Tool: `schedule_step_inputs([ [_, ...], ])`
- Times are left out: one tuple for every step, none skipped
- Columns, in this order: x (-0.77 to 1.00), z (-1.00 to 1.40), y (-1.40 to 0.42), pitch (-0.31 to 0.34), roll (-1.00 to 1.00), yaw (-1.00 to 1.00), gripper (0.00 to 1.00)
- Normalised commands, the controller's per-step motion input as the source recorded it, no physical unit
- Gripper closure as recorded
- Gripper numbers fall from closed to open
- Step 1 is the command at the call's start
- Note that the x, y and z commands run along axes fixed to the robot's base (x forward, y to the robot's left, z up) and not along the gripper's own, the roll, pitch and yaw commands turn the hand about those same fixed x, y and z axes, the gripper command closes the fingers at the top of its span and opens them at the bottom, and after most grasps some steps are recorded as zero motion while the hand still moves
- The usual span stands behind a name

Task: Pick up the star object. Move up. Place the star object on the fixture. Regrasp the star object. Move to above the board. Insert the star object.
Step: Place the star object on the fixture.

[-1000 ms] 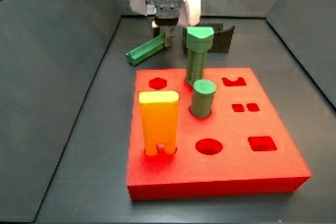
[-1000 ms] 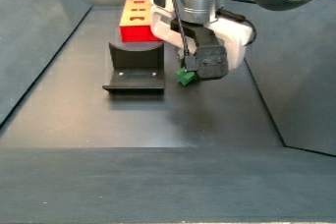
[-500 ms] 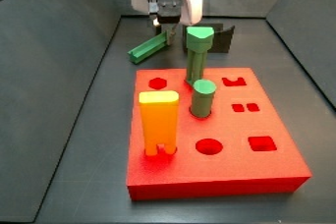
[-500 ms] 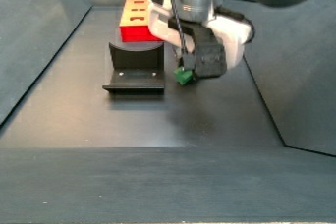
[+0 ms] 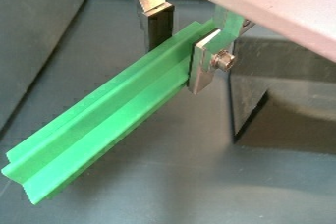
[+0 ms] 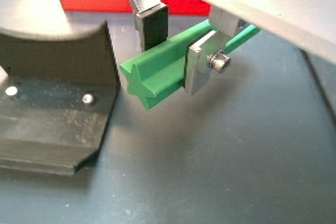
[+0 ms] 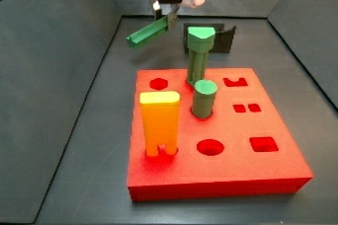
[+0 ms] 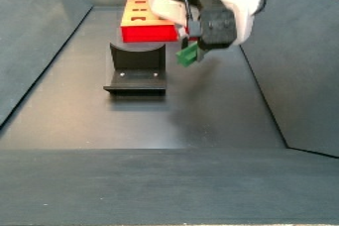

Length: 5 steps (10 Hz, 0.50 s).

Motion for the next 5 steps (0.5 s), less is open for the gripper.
schedule_step_inputs([
  [0.00, 1.00, 0.00, -0.004, -0.01, -0.01, 1.00],
  [-0.01, 1.00, 0.00, 0.006, -0.04, 0.00, 1.00],
  [-0.02, 1.00, 0.00, 0.013, -0.08, 0.01, 1.00],
  [-0.02, 1.00, 0.00, 0.020, -0.10, 0.01, 1.00],
  [-0.03, 1.00, 0.00, 0.022, -0.11, 0.00, 1.00],
])
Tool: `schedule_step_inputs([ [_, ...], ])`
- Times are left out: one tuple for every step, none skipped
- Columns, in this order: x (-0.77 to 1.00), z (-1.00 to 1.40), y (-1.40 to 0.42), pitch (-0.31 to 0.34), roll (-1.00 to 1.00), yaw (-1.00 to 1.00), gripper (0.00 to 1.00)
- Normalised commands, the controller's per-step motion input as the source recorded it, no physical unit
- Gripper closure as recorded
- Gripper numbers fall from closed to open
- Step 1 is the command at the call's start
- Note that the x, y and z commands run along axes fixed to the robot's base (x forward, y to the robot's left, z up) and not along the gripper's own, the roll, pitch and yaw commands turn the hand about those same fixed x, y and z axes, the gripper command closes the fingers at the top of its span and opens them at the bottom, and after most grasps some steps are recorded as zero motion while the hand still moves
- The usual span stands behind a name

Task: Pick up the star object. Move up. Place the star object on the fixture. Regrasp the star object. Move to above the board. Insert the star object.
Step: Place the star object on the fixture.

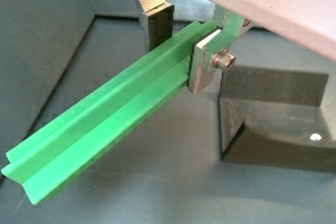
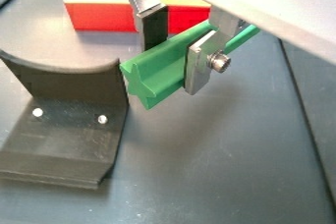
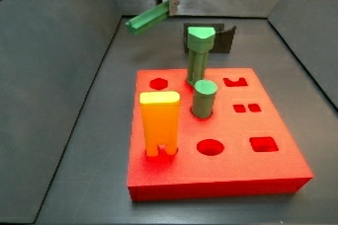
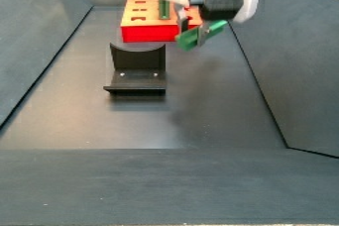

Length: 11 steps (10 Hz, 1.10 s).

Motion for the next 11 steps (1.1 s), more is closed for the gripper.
schedule_step_inputs([
  [-0.03, 1.00, 0.00, 0.023, -0.13, -0.01, 1.00],
  [-0.04, 1.00, 0.00, 0.024, -0.14, -0.02, 1.00],
  [-0.04, 0.93, 0.00, 0.025, -0.16, -0.02, 1.00],
  [-0.04, 0.85, 0.01, 0.028, -0.17, -0.03, 1.00],
  [-0.03, 0.65, 0.01, 0.031, -0.16, -0.03, 1.00],
  [-0.02, 0.57, 0.00, 0.035, -0.16, -0.03, 1.00],
  [-0.01, 0.40, 0.01, 0.042, -0.15, -0.04, 1.00],
  [-0.01, 0.27, 0.00, 0.052, -0.15, -0.04, 1.00],
  [1.00, 0.17, -0.63, 0.011, 0.01, 1.00, 1.00],
  [0.98, 0.09, -0.60, 0.018, 0.02, 1.00, 1.00],
  [0.86, 0.02, -0.37, 0.040, 0.04, 1.00, 1.00],
])
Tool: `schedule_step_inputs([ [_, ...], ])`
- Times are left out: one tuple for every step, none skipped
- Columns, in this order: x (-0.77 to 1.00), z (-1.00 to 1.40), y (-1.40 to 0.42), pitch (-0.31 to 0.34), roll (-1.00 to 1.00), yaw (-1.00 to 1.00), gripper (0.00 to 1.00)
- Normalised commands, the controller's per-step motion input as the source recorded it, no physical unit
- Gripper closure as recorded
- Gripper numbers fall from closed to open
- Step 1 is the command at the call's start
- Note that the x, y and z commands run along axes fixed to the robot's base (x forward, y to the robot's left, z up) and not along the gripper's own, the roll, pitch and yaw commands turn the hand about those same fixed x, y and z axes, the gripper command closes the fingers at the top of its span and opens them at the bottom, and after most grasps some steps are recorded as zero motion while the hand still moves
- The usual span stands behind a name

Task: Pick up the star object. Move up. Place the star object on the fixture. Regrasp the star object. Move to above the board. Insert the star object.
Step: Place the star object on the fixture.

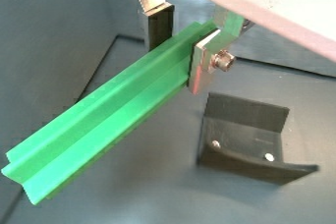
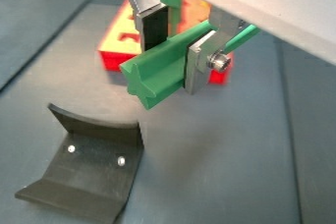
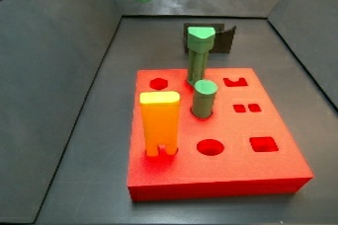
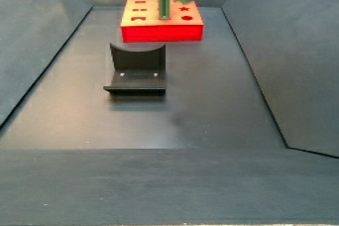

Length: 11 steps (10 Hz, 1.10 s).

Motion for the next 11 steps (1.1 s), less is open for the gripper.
schedule_step_inputs([
  [0.78, 0.00, -0.18, 0.051, 0.05, 1.00, 1.00],
  [0.71, -0.02, -0.11, 0.066, 0.06, 1.00, 1.00],
  [0.65, -0.02, -0.08, 0.082, 0.08, 1.00, 1.00],
  [0.56, -0.02, -0.05, 0.111, 0.10, 1.00, 1.00],
  [0.49, -0.02, -0.03, 0.144, 0.13, 1.00, 1.00],
  [0.41, -0.02, -0.02, 0.174, 0.14, 0.81, 1.00],
  [0.36, -0.01, -0.02, 0.180, 0.13, 0.57, 1.00],
  [0.33, -0.01, -0.02, 0.183, 0.12, 0.44, 1.00],
  [0.26, 0.00, -0.01, 0.183, 0.10, 0.25, 1.00],
  [0.22, -0.01, -0.01, 0.176, 0.10, 0.16, 1.00],
  [0.78, -0.07, 1.00, 0.148, -1.00, 0.03, 1.00],
])
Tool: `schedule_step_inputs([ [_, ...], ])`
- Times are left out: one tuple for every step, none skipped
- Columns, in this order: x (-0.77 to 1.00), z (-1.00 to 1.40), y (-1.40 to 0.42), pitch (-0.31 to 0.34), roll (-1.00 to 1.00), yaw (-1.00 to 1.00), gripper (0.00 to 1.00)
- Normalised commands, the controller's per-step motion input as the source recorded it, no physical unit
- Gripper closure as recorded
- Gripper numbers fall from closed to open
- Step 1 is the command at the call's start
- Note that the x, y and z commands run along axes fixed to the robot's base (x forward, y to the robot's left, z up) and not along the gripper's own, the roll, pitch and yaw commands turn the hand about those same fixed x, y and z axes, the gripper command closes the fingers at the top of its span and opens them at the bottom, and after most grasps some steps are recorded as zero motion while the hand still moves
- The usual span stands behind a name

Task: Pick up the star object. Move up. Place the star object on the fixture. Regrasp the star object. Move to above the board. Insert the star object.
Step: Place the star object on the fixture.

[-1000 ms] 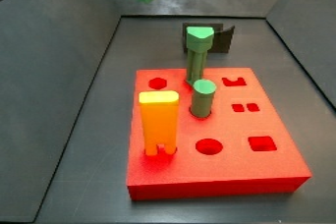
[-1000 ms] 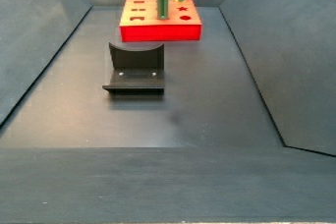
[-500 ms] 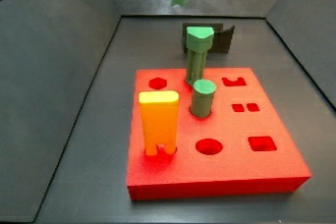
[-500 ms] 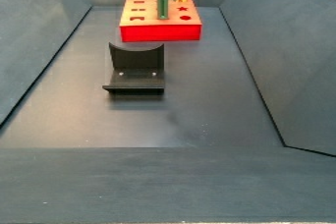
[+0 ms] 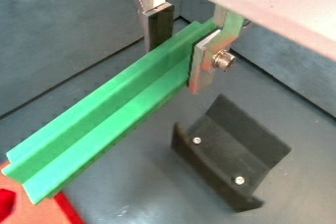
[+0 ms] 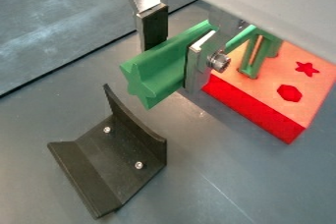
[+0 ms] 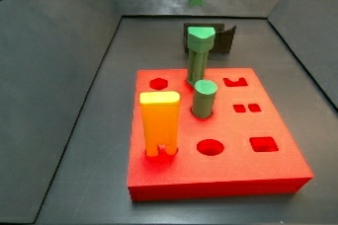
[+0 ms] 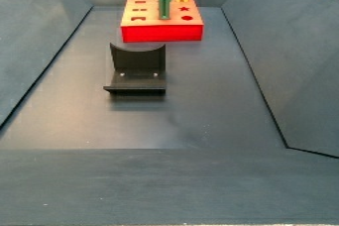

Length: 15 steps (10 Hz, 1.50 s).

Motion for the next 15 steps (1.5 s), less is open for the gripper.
schedule_step_inputs([
  [0.76, -0.06, 1.00, 0.148, -1.00, 0.02, 1.00],
  [0.80, -0.04, 1.00, 0.160, -1.00, -0.02, 1.00],
  [0.74, -0.01, 0.89, 0.183, -1.00, -0.03, 1.00],
  [0.61, -0.01, 0.64, 0.202, -1.00, -0.05, 1.00],
  [0.54, -0.01, 0.53, 0.211, -1.00, -0.06, 1.00],
  [0.42, 0.00, 0.30, 0.219, -0.96, -0.10, 1.00],
  [0.33, 0.00, 0.13, 0.192, -0.79, -0.11, 1.00],
  [0.21, 0.00, 0.03, 0.145, -0.51, -0.12, 1.00],
  [0.14, 0.00, 0.04, 0.126, -0.38, -0.12, 1.00],
  [0.03, 0.01, 0.03, 0.058, -0.22, -0.12, 1.00],
  [0.09, -1.00, 0.06, -0.012, -1.00, -0.19, 1.00],
  [0.10, -1.00, 0.07, -0.026, -1.00, -0.19, 1.00],
  [0.10, -1.00, 0.07, -0.020, -1.00, -0.18, 1.00],
  [0.11, -1.00, 0.07, -0.004, -1.00, -0.17, 1.00],
  [0.12, -1.00, 0.08, -0.001, -1.00, -0.17, 1.00],
])
